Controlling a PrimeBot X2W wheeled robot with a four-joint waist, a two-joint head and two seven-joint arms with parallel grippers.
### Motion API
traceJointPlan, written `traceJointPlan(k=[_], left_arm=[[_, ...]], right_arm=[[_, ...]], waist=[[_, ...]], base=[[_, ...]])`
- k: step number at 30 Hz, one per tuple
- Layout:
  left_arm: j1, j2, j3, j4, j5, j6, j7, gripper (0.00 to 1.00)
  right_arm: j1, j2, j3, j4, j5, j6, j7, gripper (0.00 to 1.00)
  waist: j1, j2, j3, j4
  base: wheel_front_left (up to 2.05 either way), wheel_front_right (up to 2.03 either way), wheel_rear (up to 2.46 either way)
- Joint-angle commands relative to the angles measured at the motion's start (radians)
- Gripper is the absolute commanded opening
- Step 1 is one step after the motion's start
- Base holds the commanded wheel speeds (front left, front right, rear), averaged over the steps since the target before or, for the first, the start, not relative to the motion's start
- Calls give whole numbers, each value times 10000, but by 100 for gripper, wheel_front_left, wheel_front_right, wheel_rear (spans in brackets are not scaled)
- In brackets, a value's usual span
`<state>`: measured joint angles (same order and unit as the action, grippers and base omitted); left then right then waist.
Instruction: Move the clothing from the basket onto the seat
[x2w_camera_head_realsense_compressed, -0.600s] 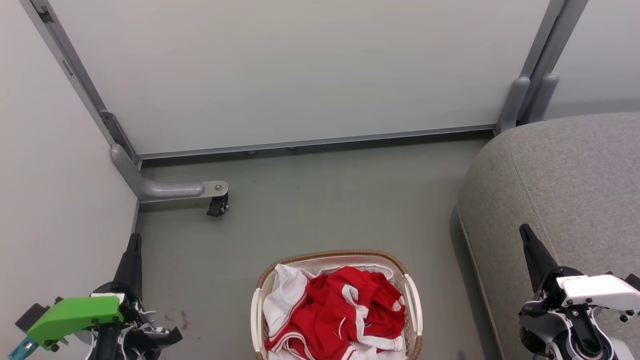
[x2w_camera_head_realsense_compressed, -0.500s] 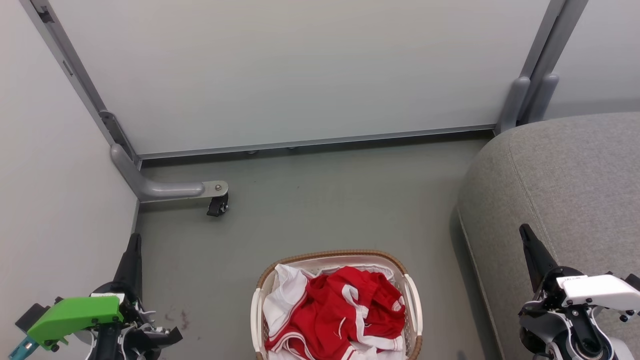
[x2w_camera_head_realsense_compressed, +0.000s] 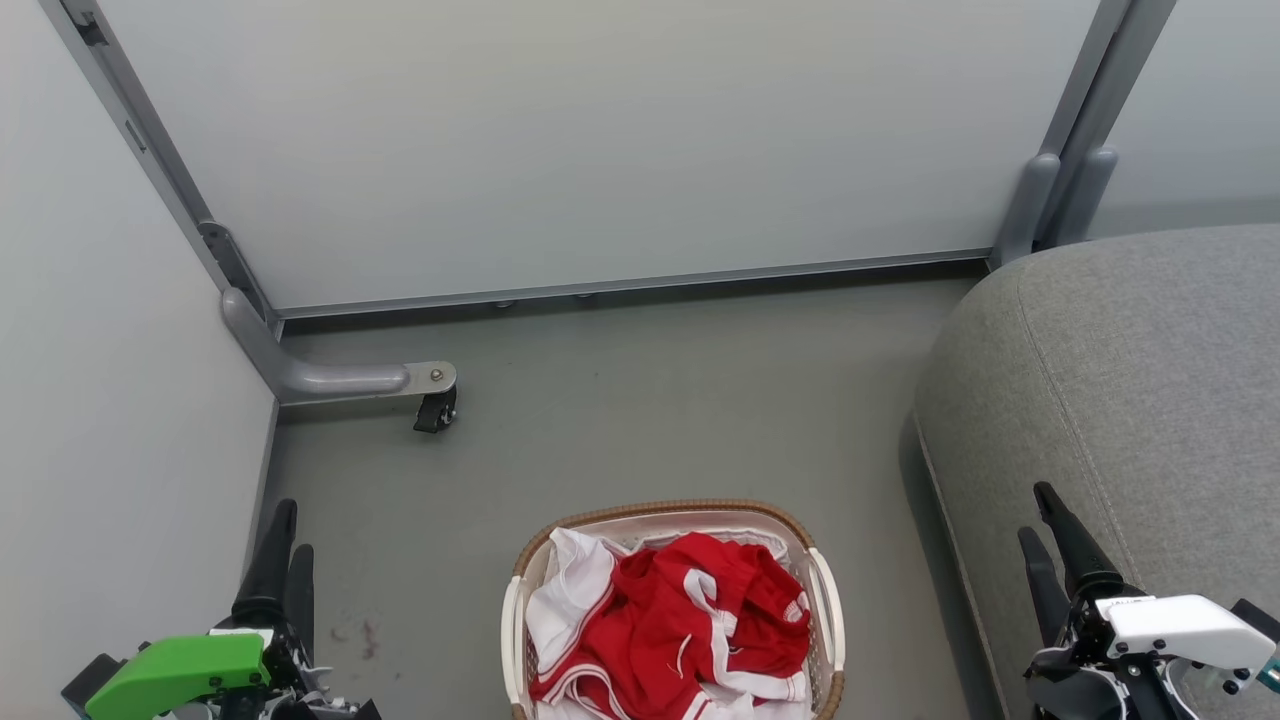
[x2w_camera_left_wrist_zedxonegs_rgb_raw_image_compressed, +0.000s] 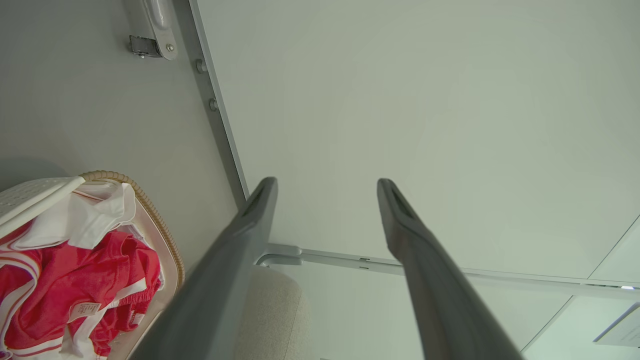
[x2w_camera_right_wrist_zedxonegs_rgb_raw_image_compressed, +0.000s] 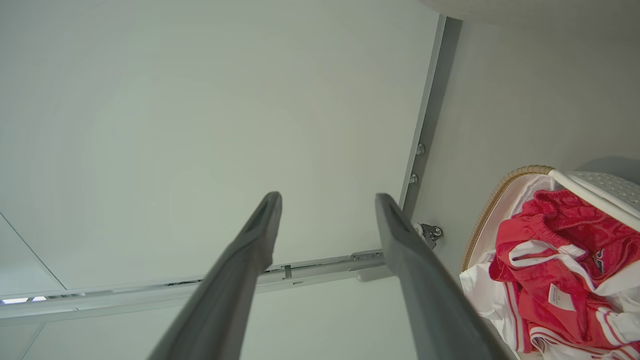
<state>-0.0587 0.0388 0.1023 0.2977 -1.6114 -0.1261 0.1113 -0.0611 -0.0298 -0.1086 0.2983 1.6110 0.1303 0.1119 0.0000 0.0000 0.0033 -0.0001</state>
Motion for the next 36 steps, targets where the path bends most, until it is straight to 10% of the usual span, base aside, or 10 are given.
traceJointPlan(k=[1, 16, 36], left_arm=[[-139, 19, -124, -169, 43, -4, -128, 100], [-112, 42, -723, -369, 1065, -13, -836, 100], [-176, 72, -1382, -1363, 5696, 123, -1658, 100]], right_arm=[[-112, -51, 52, -134, -45, 2, -123, 100], [-118, -89, -76, -141, -1360, 2, -833, 100], [-32, -132, -262, -1317, -6062, 3, -1660, 100]], waist=[[0, 0, 3, 0], [0, 0, 7, -1], [0, 0, 54, 13]], base=[[0, 0, 0], [0, 0, 0], [0, 0, 0]])
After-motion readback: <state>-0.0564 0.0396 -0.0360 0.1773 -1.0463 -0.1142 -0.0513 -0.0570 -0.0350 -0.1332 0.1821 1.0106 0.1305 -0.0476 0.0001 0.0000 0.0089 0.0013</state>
